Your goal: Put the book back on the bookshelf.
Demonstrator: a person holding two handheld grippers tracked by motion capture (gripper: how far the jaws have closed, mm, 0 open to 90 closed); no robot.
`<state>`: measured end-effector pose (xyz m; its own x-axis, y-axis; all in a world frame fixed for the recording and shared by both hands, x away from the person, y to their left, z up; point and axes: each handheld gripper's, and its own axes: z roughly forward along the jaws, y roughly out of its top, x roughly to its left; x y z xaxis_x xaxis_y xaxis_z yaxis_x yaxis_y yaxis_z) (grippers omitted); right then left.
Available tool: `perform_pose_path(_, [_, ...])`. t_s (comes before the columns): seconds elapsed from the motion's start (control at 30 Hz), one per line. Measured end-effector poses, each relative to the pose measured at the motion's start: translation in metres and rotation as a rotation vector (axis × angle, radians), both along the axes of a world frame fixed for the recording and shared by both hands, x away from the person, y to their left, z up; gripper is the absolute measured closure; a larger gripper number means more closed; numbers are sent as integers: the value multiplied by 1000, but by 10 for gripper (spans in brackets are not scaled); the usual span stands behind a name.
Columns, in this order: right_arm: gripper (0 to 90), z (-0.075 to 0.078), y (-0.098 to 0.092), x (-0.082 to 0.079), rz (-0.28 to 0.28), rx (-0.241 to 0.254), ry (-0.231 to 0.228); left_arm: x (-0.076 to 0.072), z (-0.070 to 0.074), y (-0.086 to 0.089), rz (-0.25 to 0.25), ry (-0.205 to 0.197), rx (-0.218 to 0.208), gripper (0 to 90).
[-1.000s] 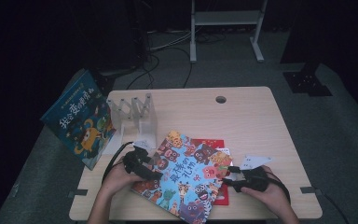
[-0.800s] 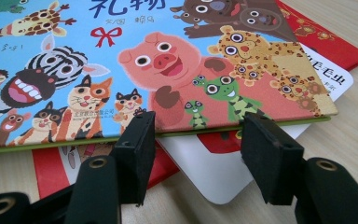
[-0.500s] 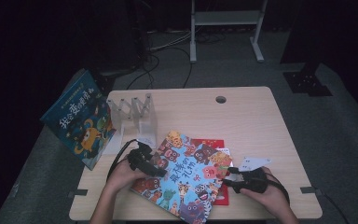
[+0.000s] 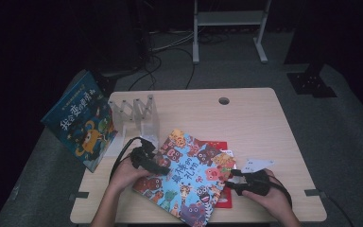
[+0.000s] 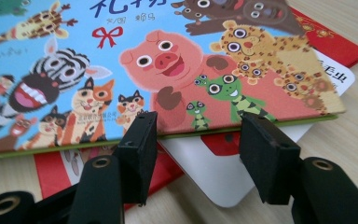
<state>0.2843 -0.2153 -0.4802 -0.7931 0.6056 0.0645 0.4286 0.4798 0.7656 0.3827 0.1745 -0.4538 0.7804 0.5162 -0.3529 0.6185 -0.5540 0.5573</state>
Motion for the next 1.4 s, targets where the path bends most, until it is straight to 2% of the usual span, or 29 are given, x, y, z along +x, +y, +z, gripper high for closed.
perform_pose_path(0.07, [455, 0, 1, 0, -3, -2, -3, 1, 5, 2, -2, -6, -11, 76])
perform_pose_path(0.23, [456, 1, 2, 0, -15, -3, 5, 2, 13, 2, -15, -10, -7, 86])
perform_pose_path(0.4, [456, 2, 6, 3, -21, -7, 15, 5, 25, 3, -20, -32, -4, 87])
perform_pose_path(0.53, [455, 3, 9, 6, -17, -8, 26, 7, 41, 4, -27, -62, -27, 112])
perform_pose_path(0.63, [454, 4, 12, 9, -18, -16, 31, 10, 53, 2, -44, -89, -24, 125])
perform_pose_path(0.9, [454, 5, 20, 13, -33, -28, 29, 17, 81, -2, -76, -123, -44, 167])
perform_pose_path(1.07, [454, 5, 29, 16, -48, -33, 19, 22, 94, -4, -78, -136, -24, 171])
perform_pose_path(1.27, [467, 5, 40, 16, -78, -30, 17, 26, 111, -4, -97, -153, -28, 216])
perform_pose_path(1.4, [477, 5, 45, 16, -90, -31, 11, 27, 122, -8, -114, -171, 1, 252])
